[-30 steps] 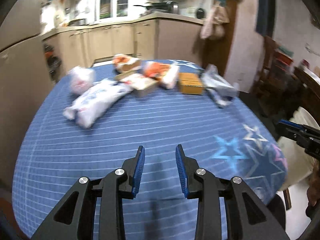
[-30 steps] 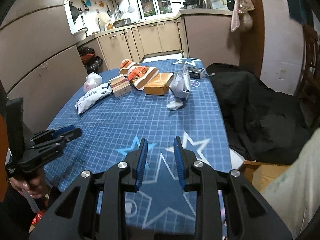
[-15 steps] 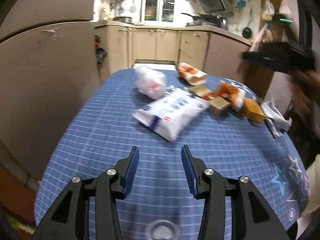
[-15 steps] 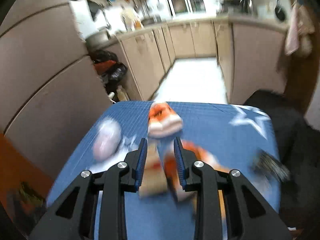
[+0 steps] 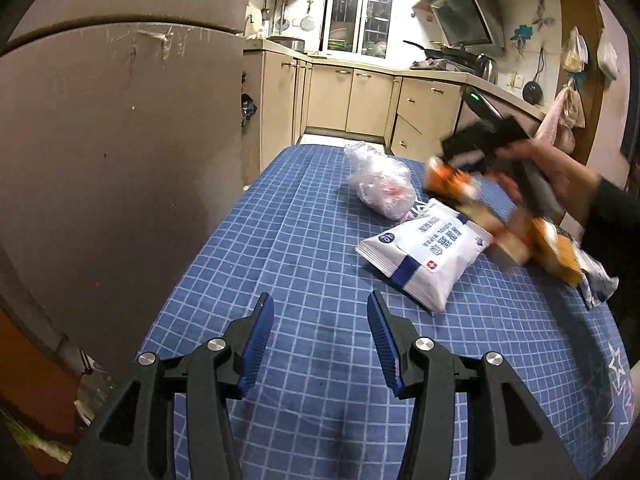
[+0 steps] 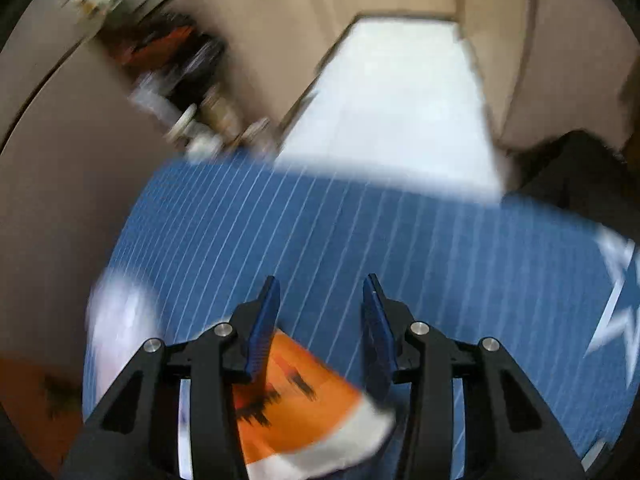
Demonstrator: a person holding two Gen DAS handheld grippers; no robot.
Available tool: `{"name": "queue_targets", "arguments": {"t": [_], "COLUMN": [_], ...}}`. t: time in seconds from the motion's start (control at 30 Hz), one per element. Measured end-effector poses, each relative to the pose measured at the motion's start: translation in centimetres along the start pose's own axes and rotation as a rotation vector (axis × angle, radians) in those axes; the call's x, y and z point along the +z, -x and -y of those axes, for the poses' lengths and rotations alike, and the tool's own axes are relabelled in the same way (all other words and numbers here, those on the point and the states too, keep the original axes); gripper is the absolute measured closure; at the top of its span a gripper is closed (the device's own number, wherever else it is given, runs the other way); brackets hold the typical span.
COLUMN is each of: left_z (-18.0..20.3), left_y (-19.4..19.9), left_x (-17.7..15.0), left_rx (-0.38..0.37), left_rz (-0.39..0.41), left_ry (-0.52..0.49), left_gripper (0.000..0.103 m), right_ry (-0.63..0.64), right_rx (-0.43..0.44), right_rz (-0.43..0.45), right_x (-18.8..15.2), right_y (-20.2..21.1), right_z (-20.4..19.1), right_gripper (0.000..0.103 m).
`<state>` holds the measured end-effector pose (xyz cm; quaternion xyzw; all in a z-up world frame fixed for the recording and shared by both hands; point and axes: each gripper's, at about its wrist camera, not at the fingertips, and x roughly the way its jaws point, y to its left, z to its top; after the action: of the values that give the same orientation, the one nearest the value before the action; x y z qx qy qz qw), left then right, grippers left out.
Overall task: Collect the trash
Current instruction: 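Grasp the white plastic packet with the right tool and lift it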
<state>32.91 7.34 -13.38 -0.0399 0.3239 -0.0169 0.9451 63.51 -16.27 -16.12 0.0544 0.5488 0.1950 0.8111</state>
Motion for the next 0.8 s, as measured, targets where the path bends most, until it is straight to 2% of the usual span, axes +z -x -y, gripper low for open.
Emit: {"name": "queue_targets", "arguments": {"t": [0.07,0.2,0.23,0.33,0.43,0.53,0.57,0.63,0.7,0.8], "left_z": [0.0,0.5,0.8,1.6,2.5,3.1,3.3,3.4,3.6,4.7], "left_y": [-0.1,0.8,1.2,2.2,3.5,4.6,4.7,4.7,4.4,3.9], "left_x": [-0.1,-0.7,-0.9,-1.1,-1.3,-1.8,-1.9,-2.0,-2.0,-2.1], "left_rx": [-0.004,-0.018,-0.022,-0.024,-0.021,-0.02,-0.021,-0.027,-0.035,-0.059], "left_rz": [-0.002,-0.003,0.0,0.013,0.035,0.062,0.064,0.059,0.045,0.016], "left_ry": [0.007,0.001,-0.009,-0.039,-0.075,-0.116,-0.123,-0.132,-0.134,-0.137], "left_gripper": [0.052,0.049,0.049,0.047,0.045,0.04,0.04,0.04,0.04,0.04], "right_ry": [-0.001,0.022,0.033,0.051,0.014,-0.006,-0.021,-0.084,-0.172,-0.229], "right_rx": [0.043,0.169,0.178,0.209,0.272,0.185,0.117,-0.081,-0.262,-0.294], "right_rz": [-0.017,0.052,0.057,0.142,0.298,0.502,0.572,0.677,0.695,0.605], "right_x": [-4.0,-12.1,-13.4,-16.5,-19.4,-23.8,-25.4,-28.0,-29.9,-30.5], "right_y": [1.4,6.7,7.6,12.0,18.9,26.8,29.1,32.2,33.3,30.7], "right_z": [-1.5,-4.5,-5.0,-5.9,-4.7,-1.5,-0.1,3.1,6.8,10.6], "right_gripper": [0.061,0.058,0.058,0.058,0.052,0.029,0.025,0.019,0.019,0.018]}}
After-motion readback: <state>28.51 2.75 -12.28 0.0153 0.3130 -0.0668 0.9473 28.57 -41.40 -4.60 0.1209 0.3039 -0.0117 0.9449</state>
